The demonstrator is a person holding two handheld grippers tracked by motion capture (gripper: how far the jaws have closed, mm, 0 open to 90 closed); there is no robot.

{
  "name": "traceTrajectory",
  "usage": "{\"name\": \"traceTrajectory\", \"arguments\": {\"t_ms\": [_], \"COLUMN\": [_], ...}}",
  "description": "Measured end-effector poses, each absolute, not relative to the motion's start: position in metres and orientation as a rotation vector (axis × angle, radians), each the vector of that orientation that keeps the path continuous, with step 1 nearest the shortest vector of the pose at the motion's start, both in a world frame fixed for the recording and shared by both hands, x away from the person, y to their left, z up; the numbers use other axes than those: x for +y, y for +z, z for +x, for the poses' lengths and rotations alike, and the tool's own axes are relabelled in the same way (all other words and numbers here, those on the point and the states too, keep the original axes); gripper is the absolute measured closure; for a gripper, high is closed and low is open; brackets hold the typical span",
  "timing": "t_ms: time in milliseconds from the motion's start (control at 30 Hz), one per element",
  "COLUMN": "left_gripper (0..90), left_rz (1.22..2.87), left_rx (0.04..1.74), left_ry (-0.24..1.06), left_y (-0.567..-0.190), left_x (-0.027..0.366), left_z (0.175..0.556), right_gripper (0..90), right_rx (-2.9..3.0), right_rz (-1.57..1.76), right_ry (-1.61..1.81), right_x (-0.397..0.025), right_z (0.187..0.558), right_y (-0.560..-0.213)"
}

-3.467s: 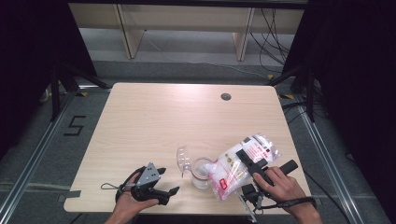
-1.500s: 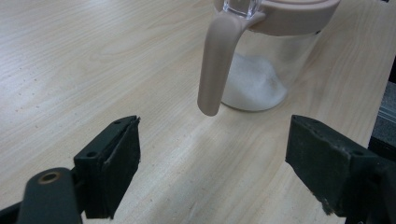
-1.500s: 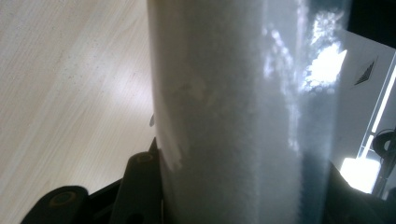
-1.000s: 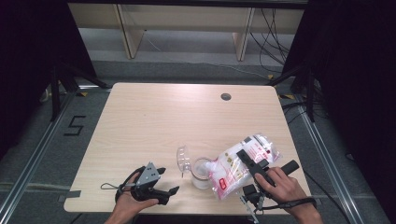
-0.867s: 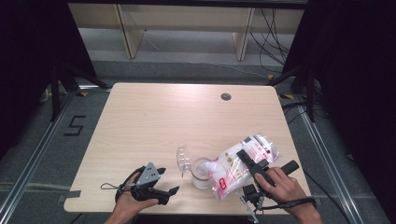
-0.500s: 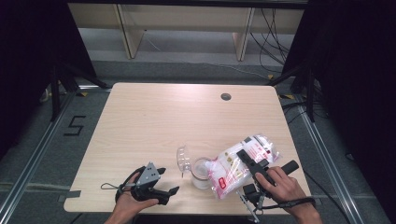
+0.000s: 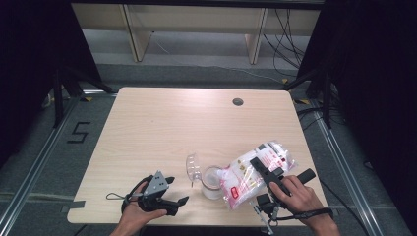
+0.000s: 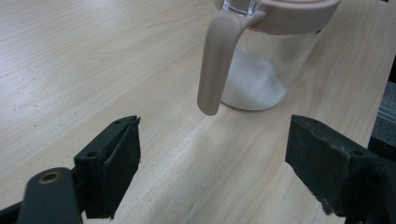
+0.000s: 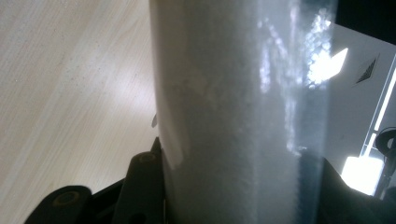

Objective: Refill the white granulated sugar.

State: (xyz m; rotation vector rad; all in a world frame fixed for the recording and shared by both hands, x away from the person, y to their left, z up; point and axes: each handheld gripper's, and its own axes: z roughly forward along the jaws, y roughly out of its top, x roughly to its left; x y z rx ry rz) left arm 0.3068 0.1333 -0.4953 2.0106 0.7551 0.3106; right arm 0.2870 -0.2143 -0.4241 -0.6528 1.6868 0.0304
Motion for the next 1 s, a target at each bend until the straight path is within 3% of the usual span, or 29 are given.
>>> {"name": "traceTrajectory", "arguments": {"t_ms": [1000], "left_gripper": [17.7], "left_rz": [2.014], "left_rx": [0.759], "left_ry": [0.315], "left_y": [-0.4945], "left_x": [0.1338], "left_z": [0.3065], "right_gripper": [63.5], "right_rx": [1.686], "right_rz": [-0.663], "right_ry": [0.018], "right_x": [-0.2134], "right_z": [0.2849], "right_y": [-0.4215]}}
